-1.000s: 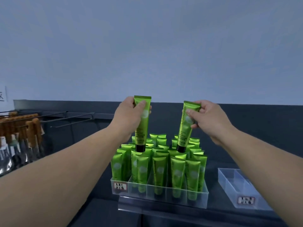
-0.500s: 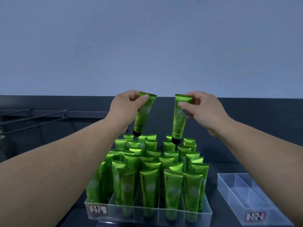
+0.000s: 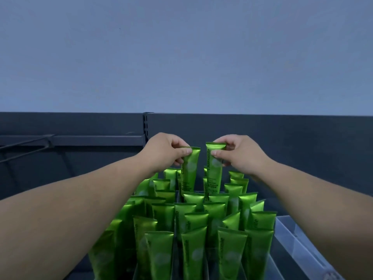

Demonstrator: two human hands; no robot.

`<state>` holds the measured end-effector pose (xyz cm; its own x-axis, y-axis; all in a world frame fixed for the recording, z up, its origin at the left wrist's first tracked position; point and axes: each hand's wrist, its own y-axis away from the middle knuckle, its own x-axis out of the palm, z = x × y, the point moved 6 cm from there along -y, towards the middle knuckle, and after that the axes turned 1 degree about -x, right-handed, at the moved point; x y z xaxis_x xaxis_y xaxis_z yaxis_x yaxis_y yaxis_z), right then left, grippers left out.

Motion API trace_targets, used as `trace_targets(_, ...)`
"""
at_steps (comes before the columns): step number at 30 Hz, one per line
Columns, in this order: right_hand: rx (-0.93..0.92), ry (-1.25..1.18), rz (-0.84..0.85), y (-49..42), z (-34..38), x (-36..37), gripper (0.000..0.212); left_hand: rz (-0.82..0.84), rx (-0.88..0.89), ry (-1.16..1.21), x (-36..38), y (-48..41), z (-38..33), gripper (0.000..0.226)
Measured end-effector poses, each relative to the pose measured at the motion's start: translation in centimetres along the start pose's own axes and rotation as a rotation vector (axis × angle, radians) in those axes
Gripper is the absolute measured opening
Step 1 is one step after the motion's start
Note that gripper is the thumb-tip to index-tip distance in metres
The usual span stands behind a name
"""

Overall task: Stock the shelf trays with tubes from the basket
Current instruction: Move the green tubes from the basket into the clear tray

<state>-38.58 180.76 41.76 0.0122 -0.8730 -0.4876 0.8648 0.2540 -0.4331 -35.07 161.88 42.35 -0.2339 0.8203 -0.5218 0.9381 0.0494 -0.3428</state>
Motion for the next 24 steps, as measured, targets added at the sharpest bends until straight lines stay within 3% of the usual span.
trace_targets(17, 0.097, 0.301, 0.238, -0.2, -3.3, 2.5, 0.012, 0.279, -0.095, -0.248, 2.7, -1.4, 3.7, 0.005)
trace_targets(24, 0.051, 0.554, 0.367, 0.0, -4.1, 3.8, 0.016, 0.349, 0.028, -0.605, 3.1, -1.4, 3.8, 0.003)
